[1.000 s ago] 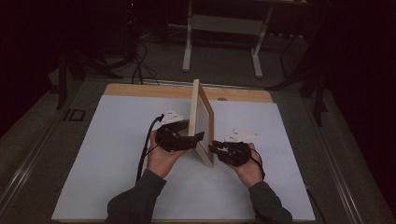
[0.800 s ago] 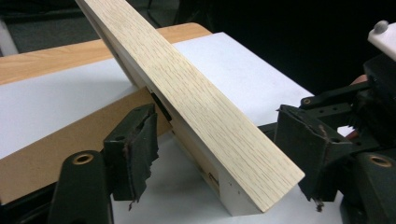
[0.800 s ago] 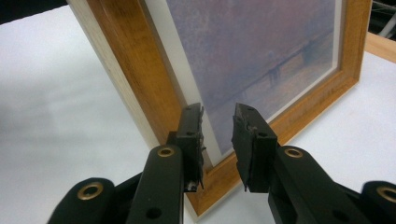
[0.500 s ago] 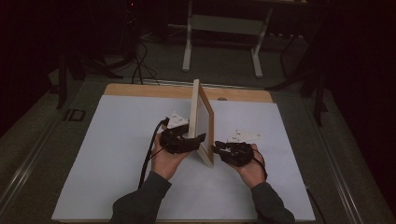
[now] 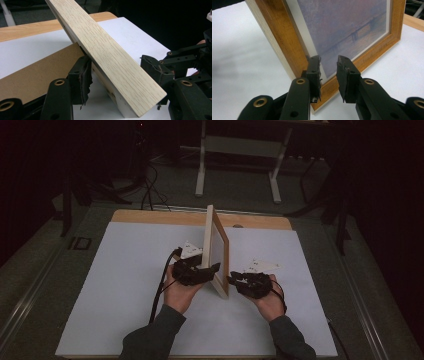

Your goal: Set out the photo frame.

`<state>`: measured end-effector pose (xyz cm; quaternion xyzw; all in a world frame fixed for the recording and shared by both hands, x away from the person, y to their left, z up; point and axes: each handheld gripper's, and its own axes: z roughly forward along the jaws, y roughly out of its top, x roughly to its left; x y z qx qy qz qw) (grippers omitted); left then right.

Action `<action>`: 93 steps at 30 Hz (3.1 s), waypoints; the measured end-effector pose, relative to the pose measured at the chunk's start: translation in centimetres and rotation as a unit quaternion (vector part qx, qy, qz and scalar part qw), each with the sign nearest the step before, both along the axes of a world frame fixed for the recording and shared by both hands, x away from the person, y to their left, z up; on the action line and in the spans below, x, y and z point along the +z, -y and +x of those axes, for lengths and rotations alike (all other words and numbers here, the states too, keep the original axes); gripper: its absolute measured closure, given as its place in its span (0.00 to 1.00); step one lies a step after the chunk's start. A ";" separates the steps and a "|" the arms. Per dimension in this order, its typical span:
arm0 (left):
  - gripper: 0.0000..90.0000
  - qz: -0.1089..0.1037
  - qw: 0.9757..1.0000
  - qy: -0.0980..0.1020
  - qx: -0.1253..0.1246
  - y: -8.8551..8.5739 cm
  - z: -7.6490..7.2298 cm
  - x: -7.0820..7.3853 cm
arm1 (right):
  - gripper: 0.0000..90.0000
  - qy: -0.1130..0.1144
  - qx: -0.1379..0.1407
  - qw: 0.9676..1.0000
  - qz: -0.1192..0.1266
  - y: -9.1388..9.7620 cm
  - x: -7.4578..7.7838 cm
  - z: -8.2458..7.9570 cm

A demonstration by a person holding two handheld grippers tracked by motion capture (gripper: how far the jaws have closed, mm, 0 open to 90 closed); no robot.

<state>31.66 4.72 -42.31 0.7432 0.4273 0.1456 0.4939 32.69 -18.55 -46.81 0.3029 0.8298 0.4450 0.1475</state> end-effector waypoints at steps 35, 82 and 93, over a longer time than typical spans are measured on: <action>0.73 -0.008 0.998 -0.016 0.053 -2.5 0.8 0.2 | 0.80 -0.002 0.003 1.000 0.001 -0.1 -0.1 0.0; 0.79 -0.056 0.990 -0.061 -0.114 -7.0 3.3 0.2 | 0.80 0.022 -0.035 0.999 -0.002 1.9 1.9 1.7; 0.79 -0.065 0.984 -0.063 -0.156 -7.5 4.4 -0.1 | 0.80 0.027 -0.082 0.996 0.019 3.5 3.8 4.0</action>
